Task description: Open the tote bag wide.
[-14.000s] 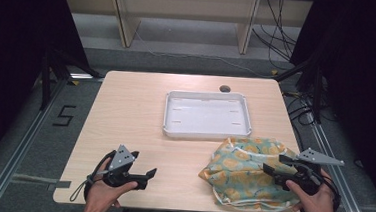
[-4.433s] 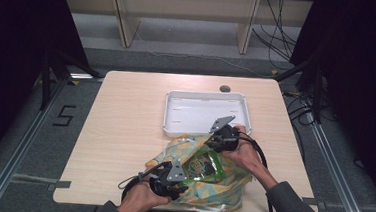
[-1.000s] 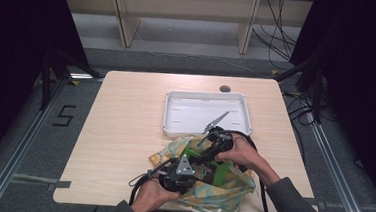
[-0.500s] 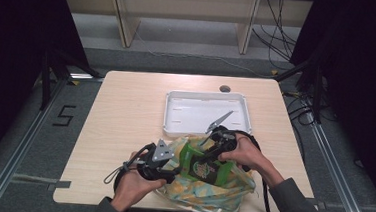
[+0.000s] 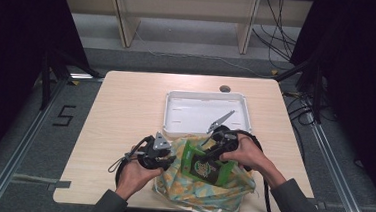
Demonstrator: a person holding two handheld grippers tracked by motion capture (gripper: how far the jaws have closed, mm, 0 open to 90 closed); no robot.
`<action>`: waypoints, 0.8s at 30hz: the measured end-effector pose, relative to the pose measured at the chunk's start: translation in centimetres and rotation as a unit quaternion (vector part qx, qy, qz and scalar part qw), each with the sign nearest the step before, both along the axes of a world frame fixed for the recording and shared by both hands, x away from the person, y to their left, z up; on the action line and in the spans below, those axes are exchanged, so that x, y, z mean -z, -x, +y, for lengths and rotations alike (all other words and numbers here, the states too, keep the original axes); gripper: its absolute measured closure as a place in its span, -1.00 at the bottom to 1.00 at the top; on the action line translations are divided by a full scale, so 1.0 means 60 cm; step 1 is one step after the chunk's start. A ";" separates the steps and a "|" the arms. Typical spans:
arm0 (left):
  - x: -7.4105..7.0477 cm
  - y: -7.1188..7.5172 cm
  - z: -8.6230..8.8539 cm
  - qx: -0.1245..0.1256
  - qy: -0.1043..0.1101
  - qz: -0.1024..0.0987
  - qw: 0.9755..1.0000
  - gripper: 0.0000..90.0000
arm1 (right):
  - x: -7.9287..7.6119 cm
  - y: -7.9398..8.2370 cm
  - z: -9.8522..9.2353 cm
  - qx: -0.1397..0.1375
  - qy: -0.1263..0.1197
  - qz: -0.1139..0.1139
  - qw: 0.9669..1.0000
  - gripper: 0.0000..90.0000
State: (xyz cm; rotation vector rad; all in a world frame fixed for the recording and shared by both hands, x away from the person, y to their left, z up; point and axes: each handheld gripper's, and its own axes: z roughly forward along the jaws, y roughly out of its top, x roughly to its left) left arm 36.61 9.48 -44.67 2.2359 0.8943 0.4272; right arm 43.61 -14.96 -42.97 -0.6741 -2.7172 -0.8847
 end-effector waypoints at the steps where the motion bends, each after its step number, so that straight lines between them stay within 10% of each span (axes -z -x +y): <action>1: 0.004 -0.006 0.001 0.000 0.003 0.004 1.000 0.72 | 0.000 0.000 0.000 0.001 0.001 -0.002 1.000 0.67; 14: 0.033 -0.047 0.020 -0.015 0.001 0.039 0.999 0.96 | -0.044 0.007 -0.010 -0.008 -0.031 -0.029 0.999 0.67; 24: -0.009 -0.009 0.036 -0.011 0.025 0.027 0.999 0.13 | -0.080 0.014 -0.020 -0.003 -0.066 -0.058 0.996 0.67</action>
